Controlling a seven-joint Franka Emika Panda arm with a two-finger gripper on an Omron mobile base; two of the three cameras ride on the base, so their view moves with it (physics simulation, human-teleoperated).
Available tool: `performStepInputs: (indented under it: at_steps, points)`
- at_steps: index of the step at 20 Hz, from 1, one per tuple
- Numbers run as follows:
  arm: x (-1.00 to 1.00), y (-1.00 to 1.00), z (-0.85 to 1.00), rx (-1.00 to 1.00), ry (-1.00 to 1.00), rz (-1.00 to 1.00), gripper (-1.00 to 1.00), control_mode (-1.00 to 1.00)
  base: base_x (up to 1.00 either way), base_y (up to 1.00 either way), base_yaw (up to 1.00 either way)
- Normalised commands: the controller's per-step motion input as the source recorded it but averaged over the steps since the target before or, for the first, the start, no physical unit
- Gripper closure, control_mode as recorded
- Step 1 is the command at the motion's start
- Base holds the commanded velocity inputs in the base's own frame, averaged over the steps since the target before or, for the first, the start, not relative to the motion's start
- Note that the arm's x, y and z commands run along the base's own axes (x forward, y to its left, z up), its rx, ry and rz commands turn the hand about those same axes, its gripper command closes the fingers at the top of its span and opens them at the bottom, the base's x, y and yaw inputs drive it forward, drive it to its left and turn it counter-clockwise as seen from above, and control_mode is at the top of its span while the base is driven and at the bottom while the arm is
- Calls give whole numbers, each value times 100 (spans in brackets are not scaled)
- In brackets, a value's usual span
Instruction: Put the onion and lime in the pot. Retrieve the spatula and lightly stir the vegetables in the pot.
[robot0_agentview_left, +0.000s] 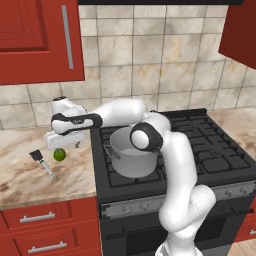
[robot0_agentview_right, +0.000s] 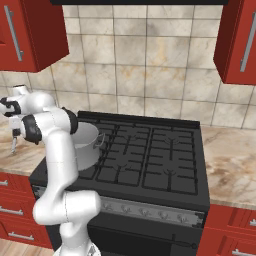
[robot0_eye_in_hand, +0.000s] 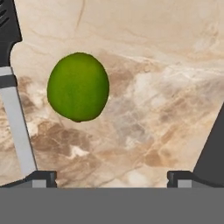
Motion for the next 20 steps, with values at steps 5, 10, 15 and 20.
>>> performStepInputs:
  at_steps: [5, 10, 15, 20]
  points:
    - [9, 26, -11, 0, 1, 0, -100, -100, 0, 0, 0]
    - [19, 8, -9, 1, 0, 0, -100, -100, 0, 0, 0]
    - [35, 4, -15, 1, 0, 0, -100, -100, 0, 0, 0]
    - [10, 4, -6, 0, 0, 0, -100, -100, 0, 0, 0]
